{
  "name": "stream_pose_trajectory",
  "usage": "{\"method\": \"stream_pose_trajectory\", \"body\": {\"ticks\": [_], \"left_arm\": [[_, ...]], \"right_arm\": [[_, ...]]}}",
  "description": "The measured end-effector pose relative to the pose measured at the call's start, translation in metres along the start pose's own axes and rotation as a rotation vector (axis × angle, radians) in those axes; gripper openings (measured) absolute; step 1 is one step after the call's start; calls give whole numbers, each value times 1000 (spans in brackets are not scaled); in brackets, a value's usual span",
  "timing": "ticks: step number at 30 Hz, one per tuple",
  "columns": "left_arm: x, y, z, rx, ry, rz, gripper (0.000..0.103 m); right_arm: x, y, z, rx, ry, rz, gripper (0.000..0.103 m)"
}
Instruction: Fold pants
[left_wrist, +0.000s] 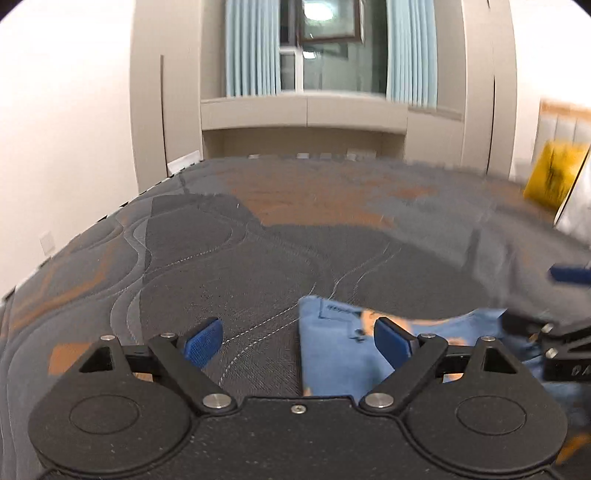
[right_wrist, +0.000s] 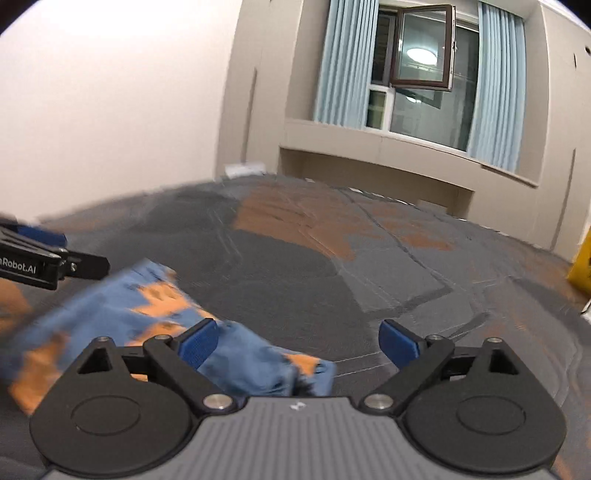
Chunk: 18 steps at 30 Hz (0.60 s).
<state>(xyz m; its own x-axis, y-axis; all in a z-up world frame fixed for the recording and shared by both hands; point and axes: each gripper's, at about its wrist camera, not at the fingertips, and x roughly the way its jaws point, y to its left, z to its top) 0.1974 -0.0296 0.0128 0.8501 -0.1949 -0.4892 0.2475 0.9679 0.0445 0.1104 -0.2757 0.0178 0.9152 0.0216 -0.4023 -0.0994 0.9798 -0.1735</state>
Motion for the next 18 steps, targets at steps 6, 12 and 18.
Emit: {"method": "stream_pose_trajectory", "body": {"ticks": [6, 12, 18], "left_arm": [[41, 4, -9, 15, 60, 41, 90], [31, 12, -6, -39, 39, 30, 89], [-22, 2, -18, -38, -12, -51, 99]], "right_arm": [[33, -8, -19, -25, 71, -118, 98], [31, -20, -24, 28, 68, -96, 99], [-22, -4, -19, 28, -11, 20, 101]]}}
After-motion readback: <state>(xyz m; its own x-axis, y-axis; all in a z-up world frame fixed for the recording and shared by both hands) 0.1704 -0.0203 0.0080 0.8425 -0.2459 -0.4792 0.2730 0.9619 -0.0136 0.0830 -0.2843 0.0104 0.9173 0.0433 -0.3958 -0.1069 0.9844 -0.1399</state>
